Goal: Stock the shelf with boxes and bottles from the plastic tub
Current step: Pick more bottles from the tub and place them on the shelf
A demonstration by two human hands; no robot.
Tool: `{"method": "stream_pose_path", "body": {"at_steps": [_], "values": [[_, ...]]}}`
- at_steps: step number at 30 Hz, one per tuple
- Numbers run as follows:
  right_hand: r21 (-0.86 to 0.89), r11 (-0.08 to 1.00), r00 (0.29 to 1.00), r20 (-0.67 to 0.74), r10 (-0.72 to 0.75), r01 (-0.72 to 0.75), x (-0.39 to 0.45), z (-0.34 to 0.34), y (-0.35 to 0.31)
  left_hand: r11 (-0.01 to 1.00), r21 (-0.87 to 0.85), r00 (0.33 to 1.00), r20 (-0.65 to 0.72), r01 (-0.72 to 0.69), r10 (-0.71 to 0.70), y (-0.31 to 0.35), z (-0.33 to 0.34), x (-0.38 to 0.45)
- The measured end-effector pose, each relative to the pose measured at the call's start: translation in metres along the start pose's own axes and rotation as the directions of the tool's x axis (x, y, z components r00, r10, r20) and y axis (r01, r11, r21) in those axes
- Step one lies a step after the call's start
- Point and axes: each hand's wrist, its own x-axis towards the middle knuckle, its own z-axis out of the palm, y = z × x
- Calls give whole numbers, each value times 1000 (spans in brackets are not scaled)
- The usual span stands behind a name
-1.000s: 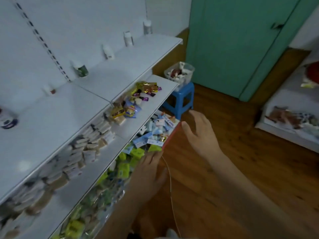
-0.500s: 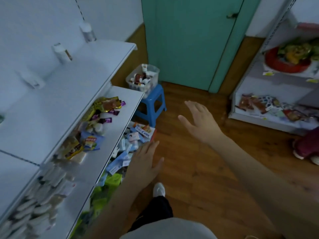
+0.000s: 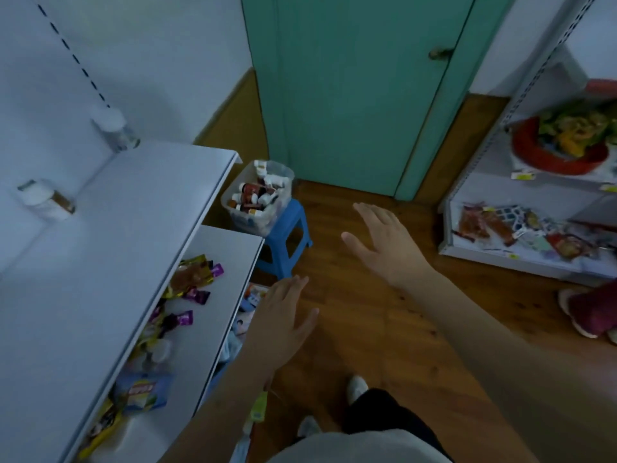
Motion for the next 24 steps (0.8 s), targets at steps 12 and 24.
{"method": "stream_pose_path", "body": {"at_steps": [12, 24], "values": [[59, 993, 994, 37, -103, 101, 253, -27, 89, 990, 11, 987, -77, 142, -141, -12, -6, 237], [94, 945, 934, 150, -325, 313, 501, -31, 119, 961, -6, 945, -180, 276, -273, -30, -37, 439]]}}
